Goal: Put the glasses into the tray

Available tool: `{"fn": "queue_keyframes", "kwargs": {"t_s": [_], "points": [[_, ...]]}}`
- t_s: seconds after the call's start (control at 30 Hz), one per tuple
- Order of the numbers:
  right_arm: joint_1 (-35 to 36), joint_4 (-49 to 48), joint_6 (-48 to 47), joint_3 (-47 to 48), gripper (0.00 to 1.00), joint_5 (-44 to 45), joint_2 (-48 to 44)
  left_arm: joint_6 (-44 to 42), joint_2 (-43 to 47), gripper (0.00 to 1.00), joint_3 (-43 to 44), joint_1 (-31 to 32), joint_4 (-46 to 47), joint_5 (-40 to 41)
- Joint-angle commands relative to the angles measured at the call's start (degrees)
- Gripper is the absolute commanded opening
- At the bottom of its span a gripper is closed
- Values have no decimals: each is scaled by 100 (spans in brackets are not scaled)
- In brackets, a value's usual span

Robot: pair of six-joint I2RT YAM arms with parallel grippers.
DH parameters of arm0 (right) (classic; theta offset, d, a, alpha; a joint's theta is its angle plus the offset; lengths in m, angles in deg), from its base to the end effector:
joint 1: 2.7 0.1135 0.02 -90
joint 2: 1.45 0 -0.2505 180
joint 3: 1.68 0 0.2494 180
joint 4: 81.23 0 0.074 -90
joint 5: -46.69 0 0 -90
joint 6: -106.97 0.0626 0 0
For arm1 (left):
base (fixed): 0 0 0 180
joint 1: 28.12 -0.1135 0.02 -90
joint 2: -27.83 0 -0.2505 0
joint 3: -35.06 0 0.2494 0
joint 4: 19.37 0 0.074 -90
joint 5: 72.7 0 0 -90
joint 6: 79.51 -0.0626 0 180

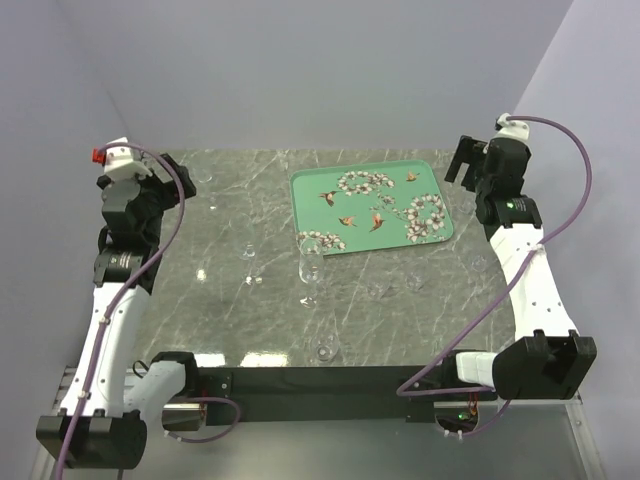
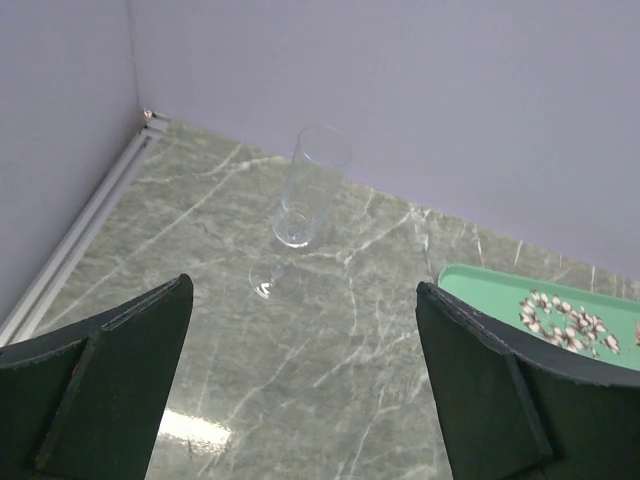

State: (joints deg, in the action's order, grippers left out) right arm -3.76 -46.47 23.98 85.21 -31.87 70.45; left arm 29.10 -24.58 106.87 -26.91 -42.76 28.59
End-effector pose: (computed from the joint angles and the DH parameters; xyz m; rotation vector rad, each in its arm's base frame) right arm 0.3102 -0.0182 0.3703 0.2680 1.8917 -0.1211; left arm 0.2377 0.0072 0.3854 -0.3959 1.5916 -0.1031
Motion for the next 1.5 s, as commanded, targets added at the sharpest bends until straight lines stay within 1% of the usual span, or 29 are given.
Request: {"fn": "queue_keyframes", "kwargs": {"t_s": [0.0,0.1,0.13,0.2,0.23,0.27,0.3,0.33,0.37,0.4,0.43,0.47,0.5,0.53,0.63,0.67,0.73,0.8,0.87,0.9,0.93,1.0,1.03,1.1,1.13,1.2,1.27,1.47], "points": [[80,-361,-58,235,100,-98,17,160,-279,99,599,-16,-309,-215],[273,-887,-550,25,100,-509,-88,344,-560,99,994,-25,-546,-241],[317,-1132,-1004,-124,100,-659,-123,432,-674,99,1066,-25,-581,-276],[579,-1310,-1507,-247,100,-827,-185,538,-771,99,1311,-33,-721,-373],[711,-1372,-2005,-309,100,-810,-202,669,-876,100,1391,-51,-783,-408],[834,-1416,-2228,-327,100,-741,-168,731,-929,99,1470,-77,-845,-495],[1079,-1407,-2421,-336,100,-618,-133,801,-991,99,1558,-95,-924,-548],[1151,-1216,-2736,-249,100,-582,-97,993,-1113,99,1750,-112,-1081,-592],[1213,-1057,-2844,-161,100,-660,7,1074,-1175,99,1839,-113,-1152,-662],[1257,-873,-2906,-65,100,-722,78,1153,-1228,99,2023,-252,-1205,-794],[1283,-688,-2924,197,100,-957,157,1345,-1359,99,2146,-358,-1362,-865],[1292,-295,-2924,331,100,-1073,245,1416,-1430,99,2270,-402,-1425,-926],[1284,-152,-2915,436,100,-1126,394,1496,-1492,99,2488,-455,-1469,-1049],[1284,67,-2968,568,100,-1449,456,1679,-1623,99,2604,-551,-1609,-1076],[1275,288,-3011,683,100,-1863,597,1996,-1991,95,3069,-762,-1855,-1277],[1275,298,-3064,684,100,-2135,597,2084,-2124,94,3210,-806,-2117,-1296],[1275,289,-3065,736,100,-2356,632,2216,-2553,91,3623,-886,-2356,-1348],[1266,333,-2995,850,100,-2654,737,2322,-2879,89,4061,-938,-2822,-1322],[1223,438,-2845,1052,100,-2909,886,2454,-3363,85,4352,-982,-3094,-1427],[1205,482,-2784,1122,100,-3163,948,2489,-3521,83,4658,-1009,-3339,-1463],[1187,561,-2679,1245,100,-3253,1001,2524,-3862,81,4835,-1009,-3463,-1506],[1143,640,-2599,1360,100,-3559,1151,2525,-4171,76,5352,-1018,-3796,-1542],[1126,684,-2529,1430,99,-3639,1203,2525,-4443,73,5512,-1009,-3903,-1525],[1064,702,-2459,1501,99,-3798,1300,2490,-4664,70,5872,-1018,-4035,-1489],[1047,702,-2371,1518,98,-3912,1326,2481,-4856,68,5979,-1018,-4149,-1446],[1011,719,-2309,1545,98,-3992,1397,2446,-5129,66,6233,-1018,-4229,-1436],[976,720,-2292,1545,97,-4071,1432,2428,-5306,62,6462,-1018,-4317,-1463],[880,702,-2195,1519,96,-4185,1502,2419,-5833,53,6866,-1000,-4422,-1621]]}}
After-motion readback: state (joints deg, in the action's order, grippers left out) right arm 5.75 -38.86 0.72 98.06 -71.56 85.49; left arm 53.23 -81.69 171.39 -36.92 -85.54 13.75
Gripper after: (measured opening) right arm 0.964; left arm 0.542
